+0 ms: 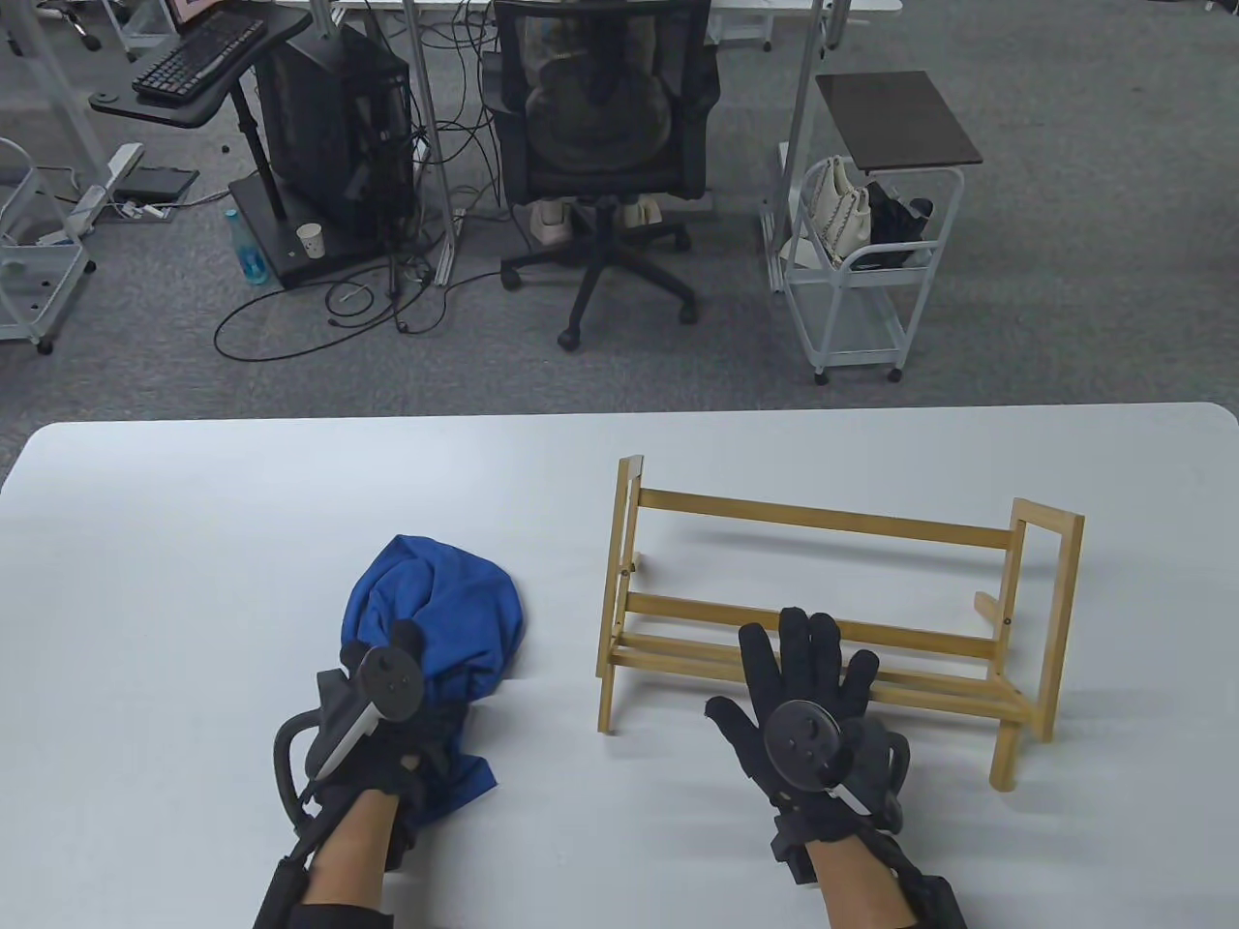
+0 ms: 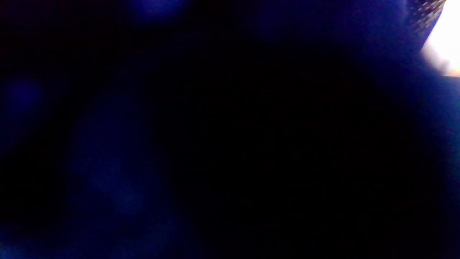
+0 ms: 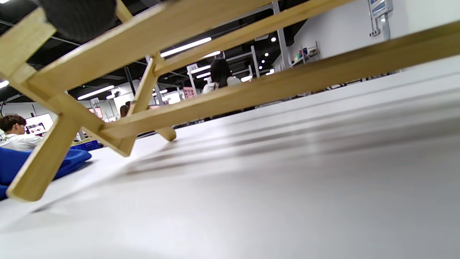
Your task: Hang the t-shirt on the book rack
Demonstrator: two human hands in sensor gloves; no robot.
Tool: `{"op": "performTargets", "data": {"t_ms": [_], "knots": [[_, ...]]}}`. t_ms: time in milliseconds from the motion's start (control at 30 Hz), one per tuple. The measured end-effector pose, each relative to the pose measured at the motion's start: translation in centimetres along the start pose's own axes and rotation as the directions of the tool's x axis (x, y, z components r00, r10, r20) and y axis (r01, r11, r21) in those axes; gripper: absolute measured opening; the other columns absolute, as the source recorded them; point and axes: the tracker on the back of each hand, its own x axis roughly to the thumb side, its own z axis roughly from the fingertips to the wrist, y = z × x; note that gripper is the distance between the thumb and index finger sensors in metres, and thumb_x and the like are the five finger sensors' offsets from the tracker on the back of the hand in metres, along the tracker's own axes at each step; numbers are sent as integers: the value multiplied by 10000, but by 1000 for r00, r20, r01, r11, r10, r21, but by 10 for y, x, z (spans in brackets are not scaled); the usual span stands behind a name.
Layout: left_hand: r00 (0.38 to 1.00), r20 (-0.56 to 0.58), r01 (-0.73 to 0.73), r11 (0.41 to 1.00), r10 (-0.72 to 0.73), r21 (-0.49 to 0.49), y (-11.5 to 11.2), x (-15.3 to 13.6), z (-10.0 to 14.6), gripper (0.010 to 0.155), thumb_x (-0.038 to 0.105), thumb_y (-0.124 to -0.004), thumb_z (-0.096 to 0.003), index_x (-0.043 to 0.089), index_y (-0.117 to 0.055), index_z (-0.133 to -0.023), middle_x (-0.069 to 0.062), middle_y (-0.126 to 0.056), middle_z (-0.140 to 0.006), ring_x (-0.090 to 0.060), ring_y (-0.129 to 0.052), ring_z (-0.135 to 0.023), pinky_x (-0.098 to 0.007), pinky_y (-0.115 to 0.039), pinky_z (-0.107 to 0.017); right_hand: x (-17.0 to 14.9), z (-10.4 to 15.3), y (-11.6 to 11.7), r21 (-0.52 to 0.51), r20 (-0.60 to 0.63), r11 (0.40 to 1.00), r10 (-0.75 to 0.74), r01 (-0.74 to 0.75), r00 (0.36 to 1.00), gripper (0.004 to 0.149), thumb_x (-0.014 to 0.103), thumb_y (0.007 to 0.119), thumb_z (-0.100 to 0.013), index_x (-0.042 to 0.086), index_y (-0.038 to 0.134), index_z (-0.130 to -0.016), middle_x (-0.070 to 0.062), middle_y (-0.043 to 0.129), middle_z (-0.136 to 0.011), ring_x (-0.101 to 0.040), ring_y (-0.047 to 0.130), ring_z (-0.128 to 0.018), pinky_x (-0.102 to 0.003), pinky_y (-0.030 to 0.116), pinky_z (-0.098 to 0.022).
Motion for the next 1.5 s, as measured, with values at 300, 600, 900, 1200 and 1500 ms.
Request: {"op": "performTargets", "data": {"t_ms": [300, 600, 900, 1200, 1500], "knots": [[998, -51, -27, 999, 29, 36, 6, -4, 2, 950, 590, -862, -547, 368, -159, -1146, -216, -595, -1120, -306, -834, -808, -444, -809, -569, -1, 0, -1, -6, 0, 1000, -4, 4, 1000, 752, 637, 616, -542, 324, 337, -1166, -124, 164, -1210, -358, 37, -1084, -648, 63, -697], [997, -47, -59, 996, 62, 63, 7, -7, 2, 849, 518, -848, -565, 341, -261, -1153, -178, -702, -1023, -248, -903, -701, -400, -853, -505, -1, 0, -1, -9, 1, 1000, -15, 15, 1000, 749, 634, 618, -545, 323, 339, -1167, -126, 163, -1210, -362, 40, -1083, -649, 65, -696], [975, -16, -222, 973, 223, 62, 9, -20, 3, 783, 517, -801, -588, 313, -301, -1155, -151, -722, -1033, -237, -921, -688, -378, -863, -495, -1, 0, -1, -7, 1, 1000, -19, 19, 1000, 749, 632, 619, -546, 322, 338, -1167, -127, 163, -1209, -367, 40, -1081, -650, 67, -695], [884, 50, -467, 884, 465, 23, 10, -32, 4, 750, 513, -755, -610, 305, -285, -1157, -153, -701, -1045, -244, -917, -704, -377, -859, -508, -3, -1, -3, -6, 2, 998, -64, 64, 998, 751, 631, 619, -549, 316, 337, -1169, -135, 169, -1209, -379, 48, -1082, -655, 75, -696], [785, 157, -610, 792, 600, 21, 17, -34, 7, 723, 495, -743, -612, 318, -300, -1156, -157, -690, -1048, -265, -919, -700, -395, -857, -506, -2, 0, -12, -30, 20, 989, -147, 148, 989, 752, 628, 625, -551, 308, 343, -1170, -167, 192, -1205, -406, 70, -1082, -670, 102, -700]]}}
